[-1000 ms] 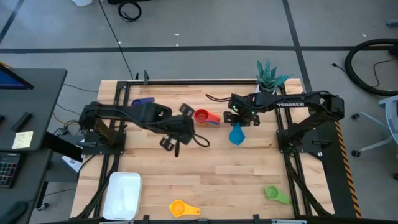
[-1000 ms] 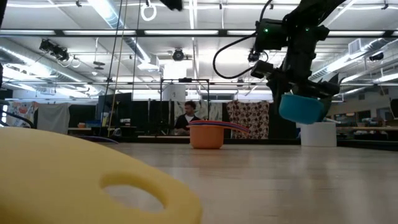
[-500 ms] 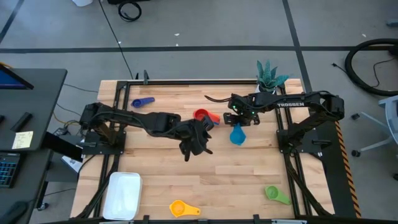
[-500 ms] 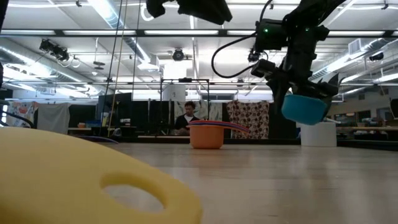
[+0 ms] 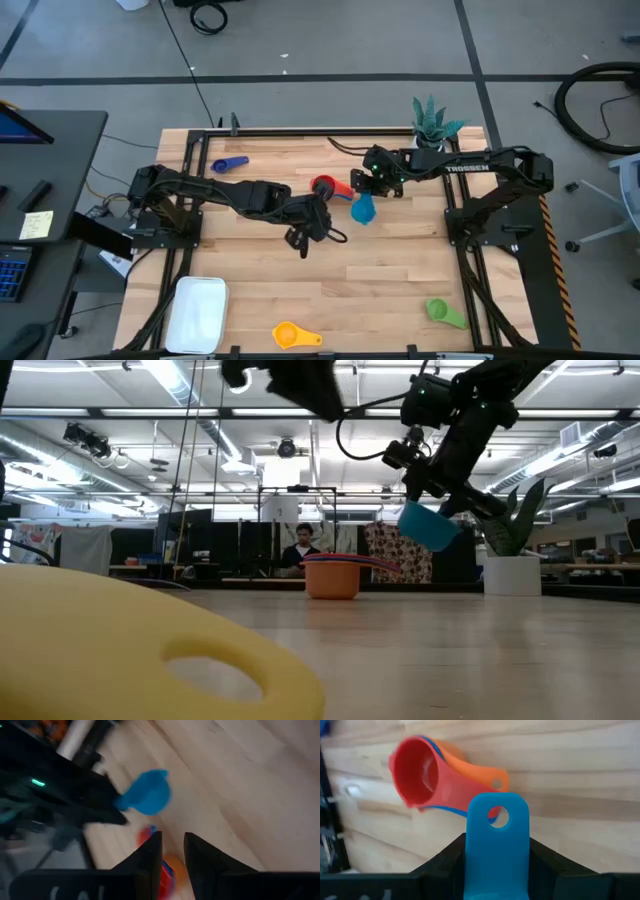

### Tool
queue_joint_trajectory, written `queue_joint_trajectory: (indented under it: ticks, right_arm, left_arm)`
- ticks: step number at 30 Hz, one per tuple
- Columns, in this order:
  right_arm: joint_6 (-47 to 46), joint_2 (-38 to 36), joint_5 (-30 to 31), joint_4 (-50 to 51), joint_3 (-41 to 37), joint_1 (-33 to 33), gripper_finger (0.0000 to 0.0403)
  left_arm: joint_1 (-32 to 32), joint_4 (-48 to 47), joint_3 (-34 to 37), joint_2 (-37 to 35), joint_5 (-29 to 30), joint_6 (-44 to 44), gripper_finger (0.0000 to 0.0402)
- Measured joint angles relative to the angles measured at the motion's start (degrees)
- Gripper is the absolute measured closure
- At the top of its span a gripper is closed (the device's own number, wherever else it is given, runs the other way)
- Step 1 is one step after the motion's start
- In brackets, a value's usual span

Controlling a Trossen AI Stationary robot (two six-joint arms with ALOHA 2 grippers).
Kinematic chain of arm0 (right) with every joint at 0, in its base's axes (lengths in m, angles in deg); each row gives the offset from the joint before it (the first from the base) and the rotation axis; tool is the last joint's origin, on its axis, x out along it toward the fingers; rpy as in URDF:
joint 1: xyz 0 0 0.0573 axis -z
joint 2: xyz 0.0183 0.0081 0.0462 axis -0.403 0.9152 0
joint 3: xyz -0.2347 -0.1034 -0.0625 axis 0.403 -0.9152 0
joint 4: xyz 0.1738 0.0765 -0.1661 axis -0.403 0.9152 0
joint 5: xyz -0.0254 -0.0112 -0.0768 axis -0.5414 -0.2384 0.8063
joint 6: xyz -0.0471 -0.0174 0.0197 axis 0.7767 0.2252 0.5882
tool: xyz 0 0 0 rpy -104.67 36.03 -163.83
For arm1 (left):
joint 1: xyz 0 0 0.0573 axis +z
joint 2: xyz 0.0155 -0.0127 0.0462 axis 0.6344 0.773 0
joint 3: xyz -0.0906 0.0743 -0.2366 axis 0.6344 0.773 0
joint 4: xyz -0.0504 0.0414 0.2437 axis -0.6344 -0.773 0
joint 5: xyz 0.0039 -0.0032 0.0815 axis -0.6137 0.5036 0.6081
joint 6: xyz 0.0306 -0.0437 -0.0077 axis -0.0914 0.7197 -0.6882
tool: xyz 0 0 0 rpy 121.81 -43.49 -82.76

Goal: Nest measuring cups in basket
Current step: Stack the light blue measuring cup on top of the red measuring cup

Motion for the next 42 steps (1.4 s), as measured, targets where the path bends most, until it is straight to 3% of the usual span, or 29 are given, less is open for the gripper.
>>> queue_joint_trajectory:
  ticks: [6, 11, 21, 28, 32, 42]
  right_arm:
    - [-8.27, 0.0, 7.29, -3.62, 0.0, -4.36, 0.0249]
    - [-13.48, 2.89, 9.75, -10.09, 0.0, -9.07, 0.0249]
    - [-13.47, 15.08, 5.32, -20.09, 0.09, -13.61, 0.025]
    - [-13.29, 17.62, 3.67, -20.21, 3.52, -14.48, 0.025]
    - [-12.74, 18.77, 3.5, -16.51, 4.58, -14.33, 0.025]
    - [-1.5, 18.78, 2.51, -15.18, 4.66, -14.05, 0.025]
  left_arm:
    - [-0.03, -12.7, 0.02, 0.0, -5.69, 0.61, 0.0315]
    - [-0.08, -14.79, 0.02, -0.02, -9.7, 0.82, 0.0315]
    - [0.01, -14.87, 0.0, 3.03, -19.88, -9.88, 0.0315]
    - [0.17, -14.04, 0.04, 9.84, -19.76, -20.72, 0.0315]
    - [-0.65, -11.41, 0.09, 11.65, -14.28, -25.19, 0.0315]
    - [-1.41, -10.32, 0.04, 11.19, -14.63, -18.99, 0.0341]
